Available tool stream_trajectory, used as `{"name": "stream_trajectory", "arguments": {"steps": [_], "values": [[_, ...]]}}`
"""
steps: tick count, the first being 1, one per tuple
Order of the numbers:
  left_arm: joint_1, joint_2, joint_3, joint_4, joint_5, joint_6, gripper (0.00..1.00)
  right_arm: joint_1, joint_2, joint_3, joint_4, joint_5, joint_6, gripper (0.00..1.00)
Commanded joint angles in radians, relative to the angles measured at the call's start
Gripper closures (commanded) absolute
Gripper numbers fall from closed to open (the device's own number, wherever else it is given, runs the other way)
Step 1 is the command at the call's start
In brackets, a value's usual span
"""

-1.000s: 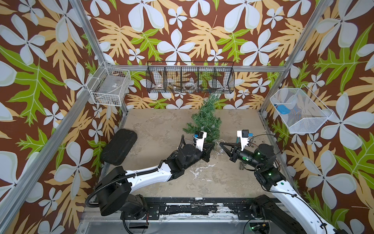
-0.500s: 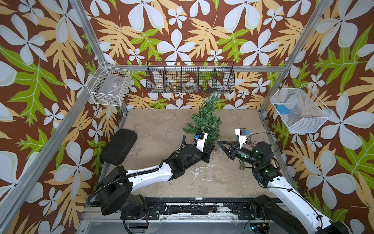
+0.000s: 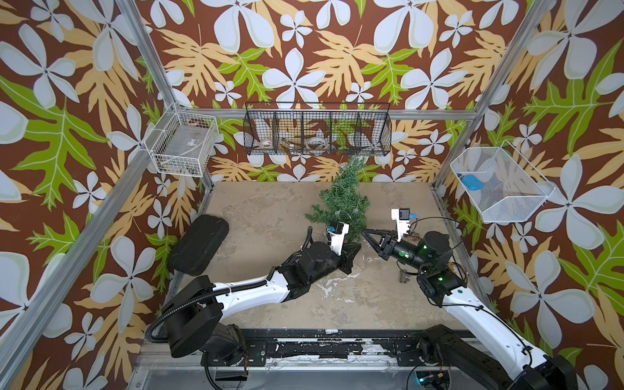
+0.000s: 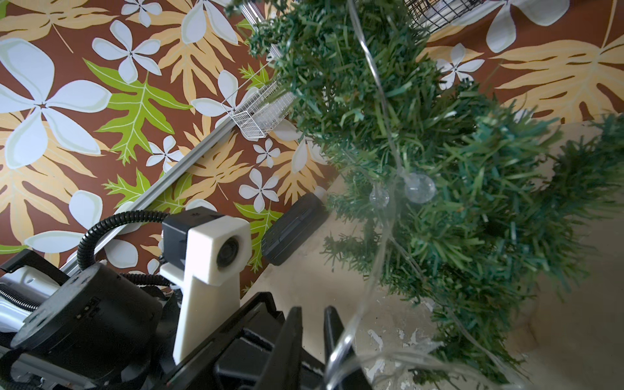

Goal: Remove string lights from the small christmas tree
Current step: Remove the light string from the Christmas tree.

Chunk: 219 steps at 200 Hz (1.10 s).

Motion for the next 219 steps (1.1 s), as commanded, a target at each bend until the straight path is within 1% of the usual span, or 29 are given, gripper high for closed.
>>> {"name": "stream_trajectory", "arguments": {"steps": [1, 4, 33, 41, 51, 61, 71, 79, 92, 106, 132, 168, 197, 219], "values": [[-0.003, -0.009, -0.008, 0.024, -0.003, -0.007, 1.0, 0.0, 0.001, 0.015, 0.004, 0.031, 0.004, 0.98], [-0.003, -0.01, -0.011, 0.027, -0.003, -0.009, 1.0, -0.001, 0.0, 0.018, -0.006, 0.034, 0.002, 1.0], [-0.003, -0.025, -0.027, 0.04, -0.016, -0.015, 1.0, -0.001, -0.024, 0.046, -0.105, 0.06, -0.033, 1.0], [-0.003, -0.03, -0.027, 0.037, -0.023, -0.013, 1.0, -0.001, -0.038, 0.059, -0.145, 0.102, -0.052, 1.0], [-0.003, -0.038, -0.027, 0.031, -0.031, -0.011, 0.87, -0.002, -0.052, 0.08, -0.206, 0.133, -0.081, 1.0], [-0.003, -0.047, -0.027, 0.019, -0.044, -0.007, 0.78, -0.001, -0.062, 0.106, -0.266, 0.17, -0.113, 1.0], [-0.003, -0.06, -0.027, 0.003, -0.058, -0.001, 0.67, -0.001, -0.067, 0.132, -0.311, 0.201, -0.138, 1.0], [-0.003, -0.07, -0.028, -0.01, -0.072, 0.006, 0.61, -0.001, -0.067, 0.153, -0.341, 0.224, -0.154, 1.0], [-0.003, -0.091, -0.035, -0.032, -0.096, 0.02, 0.57, -0.001, -0.06, 0.186, -0.372, 0.244, -0.167, 1.0], [-0.002, -0.118, -0.049, -0.051, -0.132, 0.033, 0.55, -0.001, -0.045, 0.222, -0.389, 0.254, -0.176, 1.0], [0.009, -0.179, -0.091, -0.069, -0.184, 0.042, 0.55, -0.001, -0.009, 0.296, -0.427, 0.293, -0.196, 1.0], [0.084, -0.278, -0.166, -0.102, -0.184, -0.034, 0.55, -0.016, 0.072, 0.441, -0.506, 0.414, -0.262, 1.0], [0.113, -0.375, -0.234, -0.149, -0.27, -0.057, 0.53, -0.073, 0.17, 0.572, -0.537, 0.431, -0.274, 1.0], [0.151, -0.454, -0.305, -0.164, -0.29, -0.113, 0.48, -0.106, 0.244, 0.669, -0.534, 0.425, -0.271, 1.0]]}}
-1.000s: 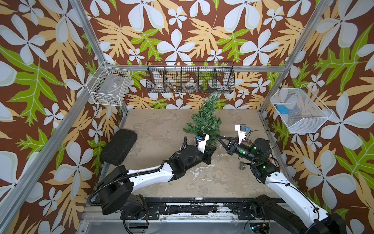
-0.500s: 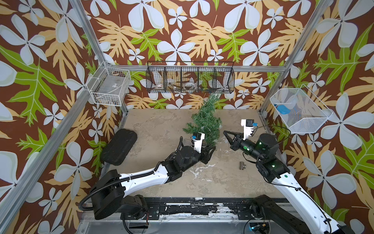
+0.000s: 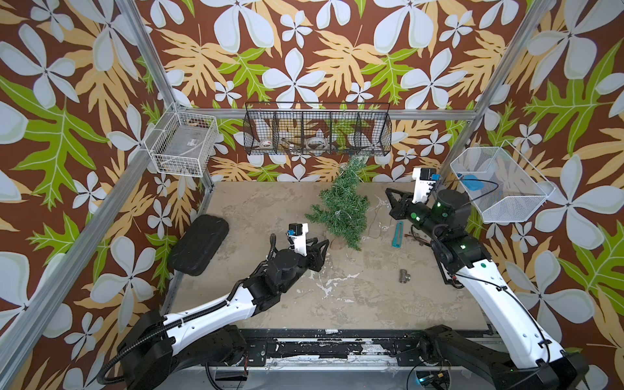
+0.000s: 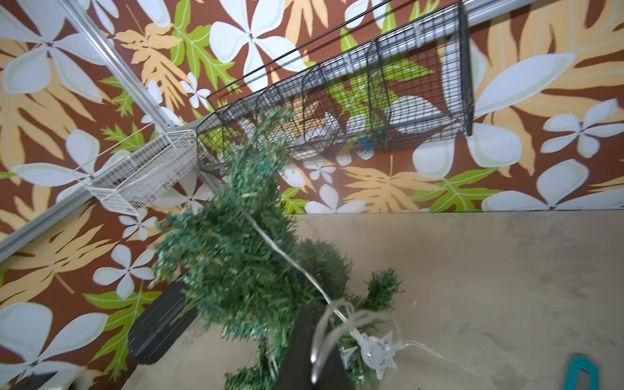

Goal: Remove string lights from the small christmas tree
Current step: Remove the light string from the Christmas tree.

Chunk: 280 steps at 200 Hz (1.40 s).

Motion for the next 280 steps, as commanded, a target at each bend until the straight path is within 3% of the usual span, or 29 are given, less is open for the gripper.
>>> {"name": "stream_trajectory", "arguments": {"steps": [1, 55, 128, 175, 208, 235, 265, 280], "values": [[0.032, -0.062, -0.053, -0.034, -0.063, -0.07, 0.47, -0.025, 0.055, 0.08, -0.004, 0.024, -0.018, 1.0], [0.098, -0.095, -0.113, -0.113, -0.054, -0.111, 0.43, -0.026, 0.212, 0.303, 0.022, 0.03, 0.001, 1.0], [0.117, -0.048, -0.168, -0.144, -0.11, -0.058, 0.44, -0.027, 0.462, 0.754, -0.062, 0.034, -0.031, 1.0], [0.117, -0.046, -0.169, -0.191, -0.119, -0.022, 0.5, -0.027, 0.596, 0.903, -0.085, 0.058, -0.043, 1.0], [0.116, -0.052, -0.23, -0.195, -0.196, -0.028, 0.56, -0.027, 0.661, 0.978, -0.094, 0.08, -0.058, 1.0], [0.117, -0.09, -0.283, -0.195, -0.278, -0.028, 0.59, -0.026, 0.668, 0.954, -0.128, 0.087, -0.073, 1.0], [0.115, -0.123, -0.33, -0.169, -0.294, 0.022, 0.62, -0.027, 0.551, 0.631, 0.03, 0.084, -0.028, 1.0], [0.115, -0.119, -0.361, -0.15, -0.288, 0.036, 0.62, -0.027, 0.544, 0.568, 0.066, 0.095, -0.032, 1.0]]}}
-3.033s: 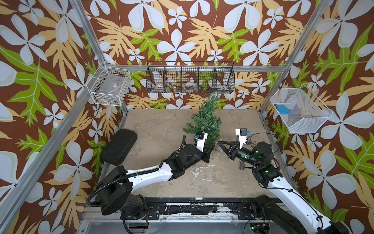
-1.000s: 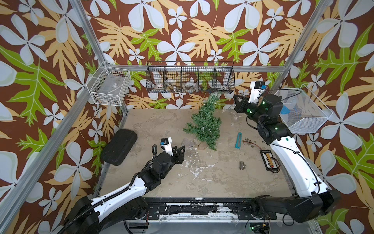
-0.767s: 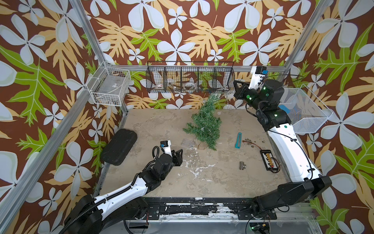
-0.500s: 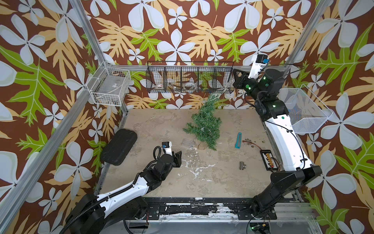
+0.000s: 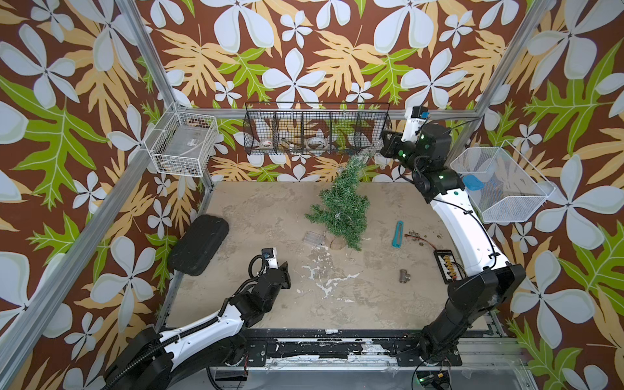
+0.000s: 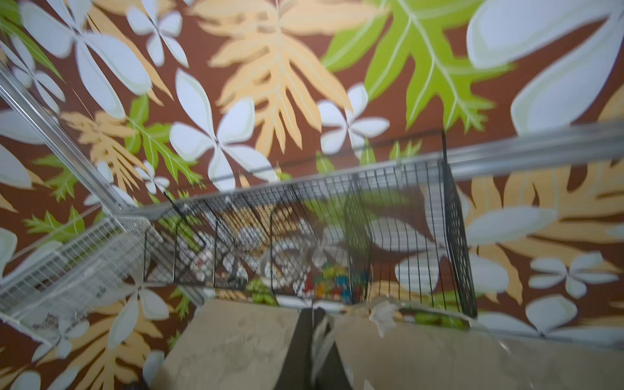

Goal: Remove string lights from the small christmas tree
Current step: Remove the light string from the Christmas tree.

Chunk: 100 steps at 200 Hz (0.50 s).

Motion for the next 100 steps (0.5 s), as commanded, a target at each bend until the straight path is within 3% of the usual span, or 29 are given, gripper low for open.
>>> {"name": "stream_trajectory", "arguments": {"steps": [1, 39, 100], "values": [[0.0, 0.0, -0.034, 0.034, -0.033, 0.037, 0.62, 0.001, -0.018, -0.093, 0.114, 0.017, 0.01, 1.0], [0.0, -0.004, -0.06, 0.095, 0.008, 0.056, 0.62, 0.001, 0.045, -0.029, 0.096, 0.013, 0.005, 1.0], [0.0, 0.004, -0.06, 0.109, 0.005, 0.058, 0.63, 0.001, 0.025, 0.06, 0.047, 0.024, -0.007, 1.0]]}}
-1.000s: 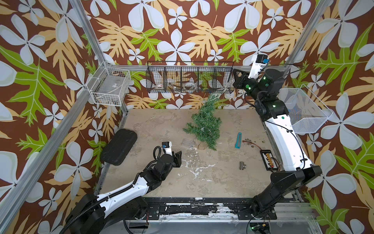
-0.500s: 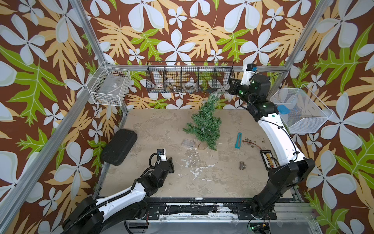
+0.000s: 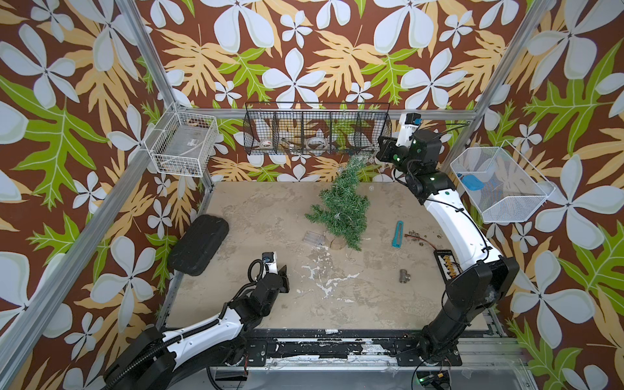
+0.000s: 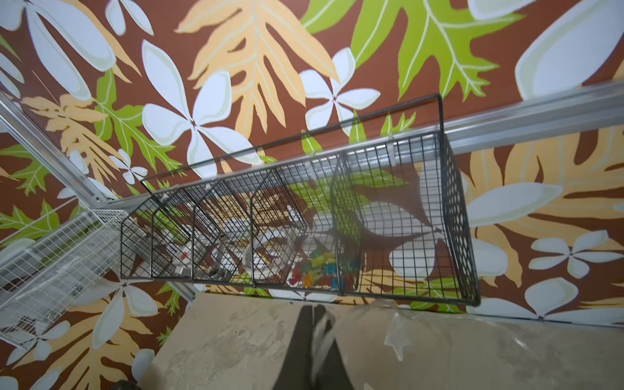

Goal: Remove string lights from the small christmas tree
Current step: Remove the light string from the Christmas tree.

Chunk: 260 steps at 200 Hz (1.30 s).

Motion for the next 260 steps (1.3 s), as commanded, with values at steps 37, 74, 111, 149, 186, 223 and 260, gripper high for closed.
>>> {"name": "stream_trajectory", "arguments": {"steps": [37, 74, 111, 149, 186, 223, 260], "values": [[0.0, -0.023, -0.006, 0.024, -0.006, 0.008, 0.64, 0.001, -0.158, -0.114, 0.038, 0.027, -0.011, 1.0], [0.0, -0.043, -0.017, 0.033, -0.009, 0.012, 0.65, 0.0, -0.261, -0.197, 0.042, 0.026, -0.005, 1.0], [0.0, -0.053, -0.025, 0.044, -0.014, 0.01, 0.66, -0.001, -0.336, -0.259, 0.054, 0.003, -0.005, 1.0], [0.0, -0.032, -0.016, 0.043, -0.011, 0.01, 0.67, 0.012, -0.321, -0.172, 0.02, -0.055, -0.013, 1.0], [0.0, -0.033, -0.015, 0.036, -0.014, 0.009, 0.68, 0.053, -0.295, -0.09, -0.019, -0.038, -0.021, 1.0], [0.0, -0.046, -0.021, 0.04, -0.017, 0.01, 0.7, 0.097, -0.272, -0.009, -0.106, 0.012, -0.05, 1.0], [0.0, -0.042, -0.022, 0.046, -0.011, 0.012, 0.71, 0.116, -0.25, 0.042, -0.112, 0.0, -0.068, 1.0]]}}
